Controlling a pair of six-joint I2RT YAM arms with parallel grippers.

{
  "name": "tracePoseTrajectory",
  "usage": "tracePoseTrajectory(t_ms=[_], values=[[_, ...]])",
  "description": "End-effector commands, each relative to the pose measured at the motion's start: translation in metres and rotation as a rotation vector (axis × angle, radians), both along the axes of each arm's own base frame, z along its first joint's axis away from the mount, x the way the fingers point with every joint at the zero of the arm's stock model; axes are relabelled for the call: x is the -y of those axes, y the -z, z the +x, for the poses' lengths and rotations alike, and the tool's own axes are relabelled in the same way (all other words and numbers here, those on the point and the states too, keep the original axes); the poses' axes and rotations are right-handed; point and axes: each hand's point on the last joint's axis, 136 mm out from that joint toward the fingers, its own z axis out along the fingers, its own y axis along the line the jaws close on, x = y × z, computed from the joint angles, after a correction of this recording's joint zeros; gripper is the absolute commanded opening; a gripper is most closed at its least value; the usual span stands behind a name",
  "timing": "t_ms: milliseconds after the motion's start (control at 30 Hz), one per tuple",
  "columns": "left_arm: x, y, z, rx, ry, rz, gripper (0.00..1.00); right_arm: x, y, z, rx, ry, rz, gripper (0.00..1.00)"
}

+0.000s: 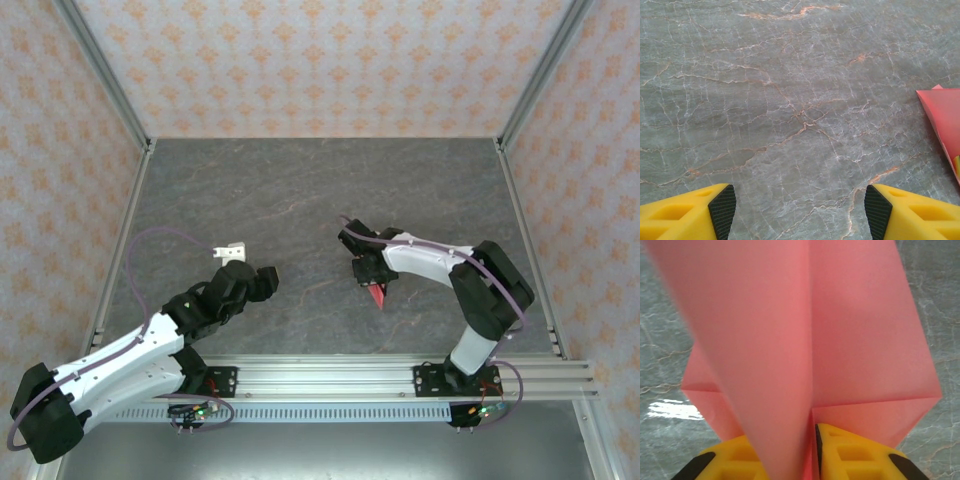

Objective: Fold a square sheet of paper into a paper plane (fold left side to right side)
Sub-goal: Move the paper plane to the center of the table.

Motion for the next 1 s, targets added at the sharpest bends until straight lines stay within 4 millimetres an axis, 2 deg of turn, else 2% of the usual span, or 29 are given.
tracePoseTrajectory(t_ms=[0,100,200,300,400,567,767,967], values=[[0.0,-0.013,0.007,0.023,-0.025,-0.015,0.72,0.014,0.01,-0.001,-0.013,0.03,-0.025,0.21],[0.002,-0.015,0.008,0.027,-0.022,-0.018,0.72,0.012,0.013,-0.001,-0.024,0.027,-0.013,0.19],[0.004,-0.019,0.009,0.032,-0.013,-0.021,0.72,0.009,0.018,-0.003,-0.051,0.027,0.012,0.12],[0.011,-0.029,0.01,0.046,0.027,-0.027,0.74,0.005,0.008,0.008,-0.046,0.048,0.073,0.05],[0.019,-0.04,0.01,0.059,0.076,-0.036,0.85,0.005,-0.015,0.031,-0.017,0.068,0.106,0.04],[0.029,-0.052,0.012,0.07,0.13,-0.038,0.89,0.001,-0.041,0.08,-0.009,0.103,0.12,0.04],[0.035,-0.055,0.008,0.06,0.176,-0.044,0.9,-0.006,-0.041,0.128,-0.013,0.119,0.051,0.04],[0.038,-0.053,0.003,0.052,0.211,-0.042,0.91,-0.019,-0.031,0.15,-0.037,0.126,0.047,0.05]])
